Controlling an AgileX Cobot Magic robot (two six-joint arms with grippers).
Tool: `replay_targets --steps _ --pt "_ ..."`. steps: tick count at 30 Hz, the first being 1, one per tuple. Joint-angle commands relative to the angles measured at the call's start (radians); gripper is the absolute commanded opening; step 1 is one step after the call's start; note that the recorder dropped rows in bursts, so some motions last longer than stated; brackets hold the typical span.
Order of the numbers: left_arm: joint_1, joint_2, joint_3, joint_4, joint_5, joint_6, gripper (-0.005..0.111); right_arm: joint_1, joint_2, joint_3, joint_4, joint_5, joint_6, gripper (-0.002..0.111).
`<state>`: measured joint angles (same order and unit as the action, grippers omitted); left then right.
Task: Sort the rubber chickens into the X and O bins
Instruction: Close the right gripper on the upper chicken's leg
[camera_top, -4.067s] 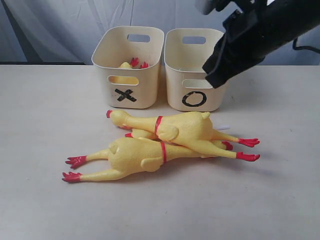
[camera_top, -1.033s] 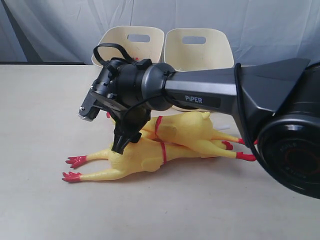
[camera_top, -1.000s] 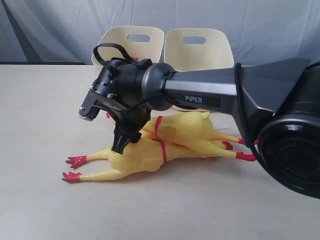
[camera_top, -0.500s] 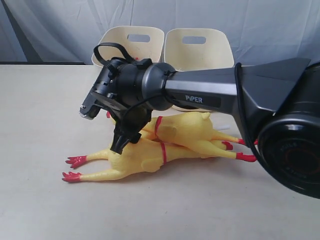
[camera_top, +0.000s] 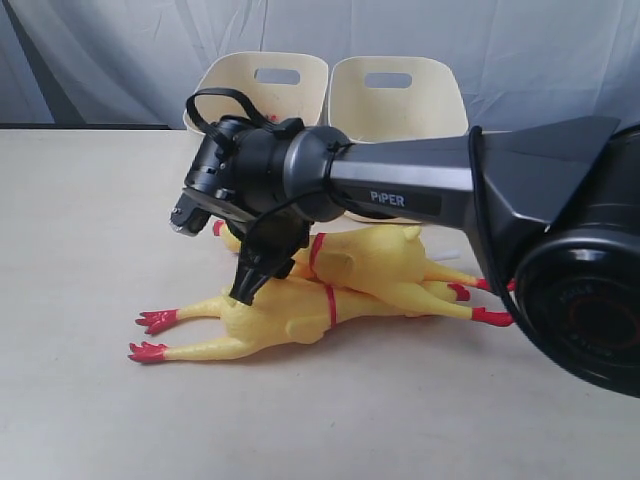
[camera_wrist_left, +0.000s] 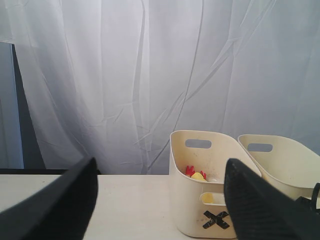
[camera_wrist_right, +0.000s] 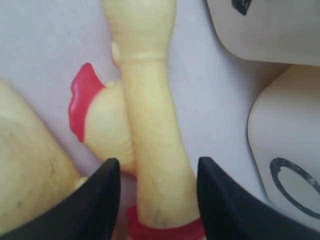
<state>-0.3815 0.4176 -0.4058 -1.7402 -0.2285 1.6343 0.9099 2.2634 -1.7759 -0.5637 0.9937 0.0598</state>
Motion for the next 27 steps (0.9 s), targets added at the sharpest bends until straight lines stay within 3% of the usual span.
replay_targets --steps 1,27 --pt "0.000 -0.006 0.006 -0.004 -0.007 -0.003 0.067 -0.002 -0.003 -0.004 -0.017 -0.020 0.005 0.047" --pt "0.000 -0.006 0.006 -0.004 -0.009 -0.003 0.067 -0.060 -0.002 -0.004 0.086 -0.061 -0.004 0.046"
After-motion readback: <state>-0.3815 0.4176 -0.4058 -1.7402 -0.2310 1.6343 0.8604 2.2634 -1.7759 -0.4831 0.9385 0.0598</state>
